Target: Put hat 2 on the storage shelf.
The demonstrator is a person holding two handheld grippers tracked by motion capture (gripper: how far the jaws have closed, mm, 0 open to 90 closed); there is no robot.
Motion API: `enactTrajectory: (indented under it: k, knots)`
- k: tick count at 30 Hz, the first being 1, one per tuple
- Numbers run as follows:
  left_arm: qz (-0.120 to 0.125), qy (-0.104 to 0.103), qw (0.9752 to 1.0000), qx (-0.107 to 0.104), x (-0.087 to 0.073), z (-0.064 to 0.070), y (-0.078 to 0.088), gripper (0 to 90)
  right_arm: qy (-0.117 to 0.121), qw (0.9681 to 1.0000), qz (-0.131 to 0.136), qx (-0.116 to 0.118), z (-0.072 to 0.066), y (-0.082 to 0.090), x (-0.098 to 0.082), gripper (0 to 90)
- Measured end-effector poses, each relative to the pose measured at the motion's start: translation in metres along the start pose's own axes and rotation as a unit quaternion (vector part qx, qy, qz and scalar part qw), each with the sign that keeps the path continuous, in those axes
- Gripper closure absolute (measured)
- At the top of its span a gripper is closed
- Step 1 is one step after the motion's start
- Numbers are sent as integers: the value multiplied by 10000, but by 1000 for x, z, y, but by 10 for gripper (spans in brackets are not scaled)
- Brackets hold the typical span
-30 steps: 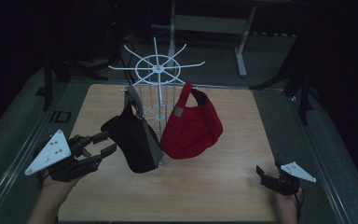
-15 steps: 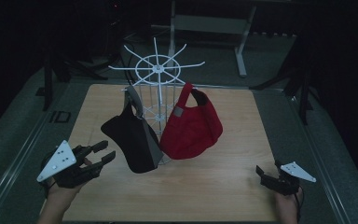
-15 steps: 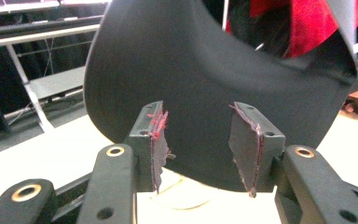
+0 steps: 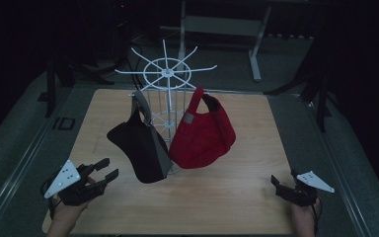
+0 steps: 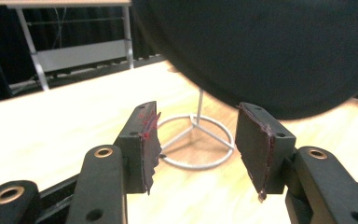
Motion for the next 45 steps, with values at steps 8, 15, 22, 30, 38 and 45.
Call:
enactTrajectory:
  k: [8,15,22,30,38,45]
  knots:
    - [-418,203,9988,163,-31,-8,-9,424,0,10000,-13,-3,0,0,0,138]
    - [-633,445,9968,206,-48,-13,-11,355,-11,10000,-12,2,0,0,0,138]
    - [-754,533,9945,502,-57,-15,-15,150,-55,10000,38,-16,1,1,0,139]
    - [-926,598,9890,985,-63,-16,-15,74,-83,9999,85,-69,1,1,0,139]
    - [-1059,679,9848,1197,-67,-15,-18,74,-240,9995,79,-179,6,3,-1,139]
    - [-991,771,9824,1386,-69,-18,-17,74,-146,9996,5,-225,5,1,-1,139]
Point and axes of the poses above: each handheld gripper's, and its own axes: y roughly backward along the jaws, x roughly out of its top, z roughly to its right, the point moved 3 cm from there along -y, roughly forward along the jaws, and after that the axes turned 8 degrees about -z, right-handed, at the moved point
